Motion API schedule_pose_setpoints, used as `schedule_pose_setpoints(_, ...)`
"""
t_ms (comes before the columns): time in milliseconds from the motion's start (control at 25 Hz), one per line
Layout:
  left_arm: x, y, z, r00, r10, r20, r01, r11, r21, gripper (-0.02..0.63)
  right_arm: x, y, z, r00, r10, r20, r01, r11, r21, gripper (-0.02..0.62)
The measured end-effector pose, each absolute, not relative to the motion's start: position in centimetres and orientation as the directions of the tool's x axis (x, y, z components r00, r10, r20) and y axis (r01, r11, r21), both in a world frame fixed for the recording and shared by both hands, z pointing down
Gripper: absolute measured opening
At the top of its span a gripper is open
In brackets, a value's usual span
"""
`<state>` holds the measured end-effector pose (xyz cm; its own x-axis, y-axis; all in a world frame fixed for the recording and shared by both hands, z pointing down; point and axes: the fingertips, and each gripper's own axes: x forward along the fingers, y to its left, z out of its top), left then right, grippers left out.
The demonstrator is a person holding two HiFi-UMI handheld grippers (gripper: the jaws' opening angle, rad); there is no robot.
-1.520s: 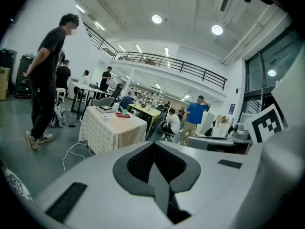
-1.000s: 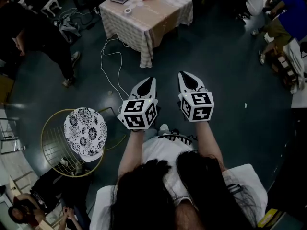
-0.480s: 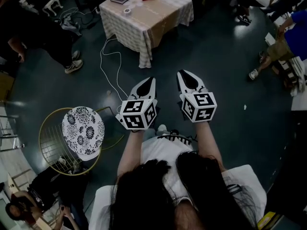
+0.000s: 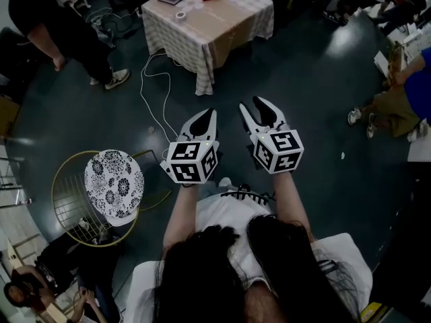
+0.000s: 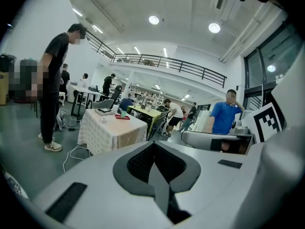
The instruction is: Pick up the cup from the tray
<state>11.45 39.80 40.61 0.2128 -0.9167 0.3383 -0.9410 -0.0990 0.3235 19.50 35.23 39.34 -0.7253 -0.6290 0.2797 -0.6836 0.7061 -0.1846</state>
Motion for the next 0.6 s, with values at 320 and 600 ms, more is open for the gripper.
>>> schedule_pose_setpoints(320, 8.1, 34.8, 40.8, 0.216, -0.919, 0.331, -0.944, -0.11, 0.31, 0.005, 17.1, 31.1, 39.8, -0.713, -0.642, 0.284, -0.697, 0.695, -0.176, 0.172)
schedule_pose_setpoints(600, 5.2, 29.7, 40.9, 0.228, -0.912, 0.341, -0.938, -0.113, 0.326, 0.005, 14.6, 26.4, 39.9, -0.699, -0.647, 0.305, -0.708, 0.687, -0.164, 0.172)
